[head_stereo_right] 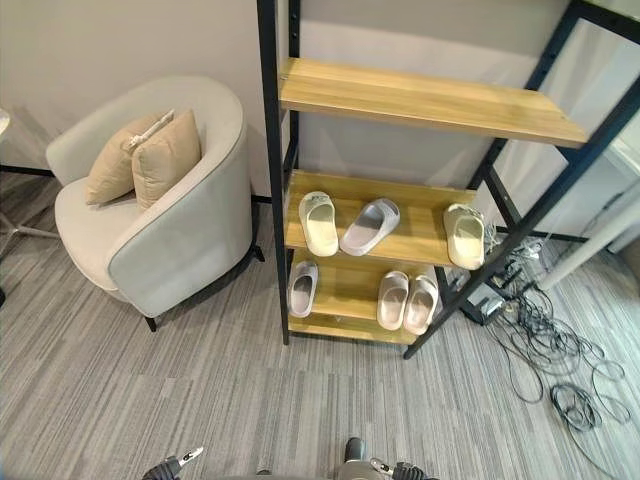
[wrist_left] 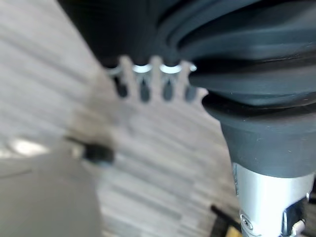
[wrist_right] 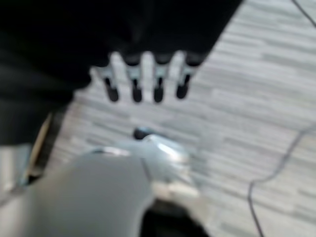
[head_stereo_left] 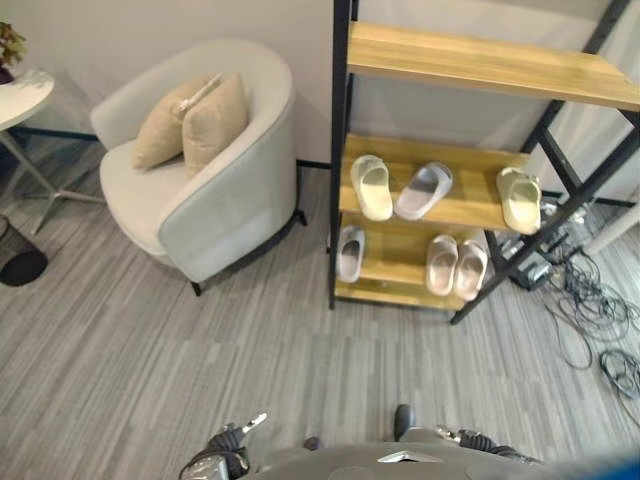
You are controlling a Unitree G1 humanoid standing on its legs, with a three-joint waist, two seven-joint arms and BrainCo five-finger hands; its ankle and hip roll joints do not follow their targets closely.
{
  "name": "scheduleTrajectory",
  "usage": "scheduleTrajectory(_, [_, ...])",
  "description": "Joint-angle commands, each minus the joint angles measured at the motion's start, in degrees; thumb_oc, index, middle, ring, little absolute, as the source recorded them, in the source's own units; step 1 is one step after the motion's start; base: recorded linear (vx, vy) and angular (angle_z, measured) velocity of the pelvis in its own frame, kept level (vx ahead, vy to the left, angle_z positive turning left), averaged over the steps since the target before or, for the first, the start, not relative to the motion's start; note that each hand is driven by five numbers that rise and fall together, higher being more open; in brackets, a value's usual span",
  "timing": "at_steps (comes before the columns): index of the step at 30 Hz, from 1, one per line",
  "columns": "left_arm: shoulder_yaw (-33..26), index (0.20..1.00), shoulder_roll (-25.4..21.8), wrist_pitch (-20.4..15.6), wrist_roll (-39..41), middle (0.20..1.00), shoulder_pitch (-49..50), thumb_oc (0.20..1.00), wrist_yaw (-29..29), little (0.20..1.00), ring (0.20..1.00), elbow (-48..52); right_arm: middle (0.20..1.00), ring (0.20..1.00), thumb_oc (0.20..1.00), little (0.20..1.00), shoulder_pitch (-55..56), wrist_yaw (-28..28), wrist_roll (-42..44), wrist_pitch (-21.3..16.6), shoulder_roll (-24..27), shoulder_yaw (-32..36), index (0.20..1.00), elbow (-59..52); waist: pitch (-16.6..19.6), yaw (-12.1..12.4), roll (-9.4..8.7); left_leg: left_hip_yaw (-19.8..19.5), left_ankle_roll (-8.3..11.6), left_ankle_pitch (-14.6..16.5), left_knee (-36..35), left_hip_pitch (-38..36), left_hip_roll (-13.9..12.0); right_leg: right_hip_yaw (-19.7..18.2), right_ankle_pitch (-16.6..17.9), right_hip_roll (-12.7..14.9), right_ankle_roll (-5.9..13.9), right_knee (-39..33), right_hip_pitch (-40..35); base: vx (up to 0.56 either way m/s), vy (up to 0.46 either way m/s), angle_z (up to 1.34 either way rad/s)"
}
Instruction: Arrange the slippers neatly on the shoe rack.
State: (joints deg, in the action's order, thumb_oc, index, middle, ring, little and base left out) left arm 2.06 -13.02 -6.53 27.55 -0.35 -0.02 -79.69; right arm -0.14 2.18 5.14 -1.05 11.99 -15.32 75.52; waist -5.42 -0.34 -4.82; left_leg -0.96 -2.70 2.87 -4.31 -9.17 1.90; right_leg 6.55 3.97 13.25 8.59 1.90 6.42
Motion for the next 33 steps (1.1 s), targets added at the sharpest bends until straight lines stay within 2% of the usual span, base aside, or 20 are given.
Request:
scheduleTrajectory(1, [-0.8, 1.0, -1.1, -1.0, -2.5, 1.0, -2.3, 1.0, -0.5, 1.0, 1.0, 1.7, 1.0, 1.0, 1.0, 1.0, 1.1, 0.4, -2.6, 0.8, 2.1, -0.7, 1.0, 1.6, -0.9, -0.6, -0.8, 0.2, 3.99, 5.7, 10.2, 3.6, -3.2, -1.1, -1.3, -0.4, 0.61, 2.2, -4.4, 0.15, -0.234, 0.24])
scheduleTrajectory(2, [-0.8, 1.0, -1.1, -1.0, -2.5, 1.0, -2.3, 1.0, -0.5, 1.0, 1.0, 1.7, 1.0, 1.0, 1.0, 1.0, 1.1, 0.4, -2.6, 0.8, 2.1, -0.7, 1.0, 1.6, -0.9, -0.6, -0.78, 0.2, 4.0, 5.7, 10.1, 3.5, -3.2, -1.1, -1.3, -0.4, 0.6, 2.2, -4.4, 0.21, -0.344, 0.31])
scheduleTrajectory(3, [-1.0, 1.0, -0.7, -0.8, -2.6, 1.0, -1.5, 1.0, -0.7, 1.0, 1.0, 1.2, 1.0, 1.0, 1.0, 1.0, 1.3, 0.1, -2.6, 0.6, 2.5, -0.7, 1.0, 2.1, 0.2, -0.7, -0.45, -0.3, 4.97, 4.8, 9.7, 2.8, -4.9, -0.8, -2.4, -2.0, -0.24, 2.4, -5.3, 0.11, -0.19, 0.42])
scheduleTrajectory(4, [-1.0, 1.0, -0.7, -0.8, -2.6, 1.0, -1.5, 1.0, -0.7, 1.0, 1.0, 1.2, 1.0, 1.0, 1.0, 1.0, 1.3, 0.1, -2.6, 0.6, 2.5, -0.7, 1.0, 2.1, 0.2, -0.7, -0.43, -0.4, 4.99, 4.7, 9.6, 2.7, -4.9, -0.8, -2.4, -2.0, -0.26, 2.3, -5.3, 0.15, -0.278, 0.37])
scheduleTrajectory(7, [-1.7, 1.0, -0.1, -0.8, -1.4, 1.0, -1.0, 1.0, -0.8, 1.0, 1.0, 0.7, 1.0, 1.0, 1.0, 1.0, 1.5, 0.1, -2.4, 0.2, 2.9, -1.1, 1.0, 2.4, 1.3, -0.7, 0.24, -1.7, 6.54, 2.7, 8.6, 2.2, -7.3, 0.3, -4.8, -4.3, -1.68, 2.2, -6.6, 0.1, -0.269, 0.06])
scheduleTrajectory(8, [-2.8, 1.0, 0.1, -0.8, 2.4, 1.0, -1.2, 1.0, -0.8, 1.0, 1.0, 0.7, 1.0, 1.0, 1.0, 1.0, 1.0, 0.2, -1.6, -0.1, 2.7, -1.1, 1.0, 2.2, 1.2, -0.4, 0.5, -2.4, 7.7, 0.4, 8.8, 2.9, -8.6, 0.8, -5.7, -5.1, -2.33, 2.4, -6.9, 0.06, -0.265, -0.05])
scheduleTrajectory(11, [-5.0, 1.0, 1.3, -0.2, 7.7, 1.0, -1.9, 1.0, -1.0, 1.0, 1.0, -0.3, 1.0, 1.0, 1.0, 1.0, 0.2, -0.1, -0.7, -0.4, 2.4, -1.6, 1.0, 2.0, 0.8, -0.1, 0.08, -3.0, 9.33, -2.2, 12.2, 5.8, -10.4, 3.5, -7.7, -6.2, -4.19, 2.5, -8.4, 0.03, -0.27, 0.42])
scheduleTrajectory(12, [-4.7, 1.0, 2.0, -0.1, 7.8, 1.0, -2.2, 1.0, -0.7, 1.0, 1.0, -0.8, 1.0, 1.0, 1.0, 1.0, 0.0, -0.1, -1.6, -0.3, 2.6, -2.6, 1.0, 2.1, 0.3, 0.2, -0.66, -1.3, 9.49, -3.3, 15.3, 7.2, -10.8, 4.8, -8.5, -6.4, -5.09, 2.0, -10.0, 0.03, -0.212, 0.44])
scheduleTrajectory(13, [-4.7, 1.0, 2.0, -0.1, 7.8, 1.0, -2.2, 1.0, -0.7, 1.0, 1.0, -0.8, 1.0, 1.0, 1.0, 1.0, -0.1, -0.1, -1.6, -0.3, 2.6, -2.6, 1.0, 2.1, 0.2, 0.1, -0.64, -1.4, 9.5, -3.2, 15.5, 7.3, -10.8, 4.9, -8.5, -6.4, -5.09, 2.0, -10.1, 0.07, -0.169, 0.47])
scheduleTrajectory(15, [-4.0, 1.0, 3.0, -0.2, 7.5, 1.0, -1.9, 1.0, -0.5, 1.0, 1.0, -0.7, 1.0, 1.0, 1.0, 1.0, 0.2, -0.3, -1.4, -0.1, 2.9, -2.5, 1.0, 2.6, 0.4, 0.5, -0.51, 0.6, 8.91, -2.9, 10.9, 9.0, -10.6, 5.8, -8.9, -6.4, -4.61, -0.1, -11.8, 0.09, -0.037, 0.39])
scheduleTrajectory(16, [-3.8, 1.0, 3.2, -0.2, 7.3, 1.0, -1.7, 1.0, -0.5, 1.0, 1.0, -0.6, 1.0, 1.0, 1.0, 1.0, 0.4, -0.5, -1.4, 0.0, 3.0, -2.4, 1.0, 2.9, 0.5, 0.7, -0.3, 1.0, 8.88, -4.3, 8.3, 10.1, -10.8, 6.0, -9.0, -6.6, -4.4, -0.7, -12.5, 0.06, 0.019, 0.27])
scheduleTrajectory(17, [-3.8, 1.0, 3.2, -0.2, 7.3, 1.0, -1.7, 1.0, -0.5, 1.0, 1.0, -0.6, 1.0, 1.0, 1.0, 1.0, 0.4, -0.5, -1.4, 0.0, 3.0, -2.4, 1.0, 2.9, 0.4, 0.7, -0.33, 1.1, 8.89, -4.4, 8.0, 9.9, -10.8, 6.0, -9.0, -6.6, -4.39, -0.8, -12.6, 0.05, 0.02, 0.23])
scheduleTrajectory(18, [-3.3, 1.0, 3.3, -0.5, 7.5, 1.0, -1.9, 1.0, -0.2, 1.0, 1.0, -0.4, 1.0, 1.0, 1.0, 1.0, 0.2, -0.8, -1.4, -0.1, 2.9, -2.4, 1.0, 2.9, 0.1, 1.1, -0.23, 1.3, 9.02, -6.3, 6.4, 12.2, -11.0, 5.9, -8.8, -6.8, -4.19, -1.4, -13.4, 0.07, 0.063, 0.13])
scheduleTrajectory(19, [-3.4, 1.0, 3.5, -0.5, 7.9, 1.0, -1.6, 1.0, 0.0, 1.0, 1.0, -1.0, 1.0, 1.0, 1.0, 1.0, -0.3, -1.0, -1.7, -0.3, 2.6, -2.8, 1.0, 2.5, -0.1, 1.7, 0.52, 0.5, 8.86, -6.7, 2.8, 11.3, -10.8, 4.8, -9.1, -7.1, -3.89, -1.4, -13.7, 0.1, 0.103, -0.01])
scheduleTrajectory(23, [-3.0, 1.0, 3.6, -0.5, 5.9, 1.0, -0.7, 1.0, 0.0, 1.0, 1.0, -1.8, 1.0, 1.0, 1.0, 1.0, -0.7, -1.3, -2.4, -0.7, 2.6, -2.7, 1.0, 1.7, 1.4, 1.5, 1.57, -1.1, 8.64, -6.3, 0.7, 9.1, -9.8, 4.1, -8.9, -6.4, -3.2, -1.9, -14.7, 0.09, 0.108, -0.4])
scheduleTrajectory(33, [-2.9, 1.0, 1.0, -1.1, 1.7, 1.0, -0.7, 1.0, 1.1, 1.0, 1.0, -0.5, 1.0, 1.0, 1.0, 1.0, -1.6, -2.9, -3.4, -1.0, 2.2, -2.9, 1.0, -0.3, 4.1, 0.9, 1.75, 2.9, 6.72, -3.6, -0.7, 4.6, -7.2, 1.6, -6.2, -3.0, -0.42, -3.7, -15.4, 0.06, 0.124, -0.19])
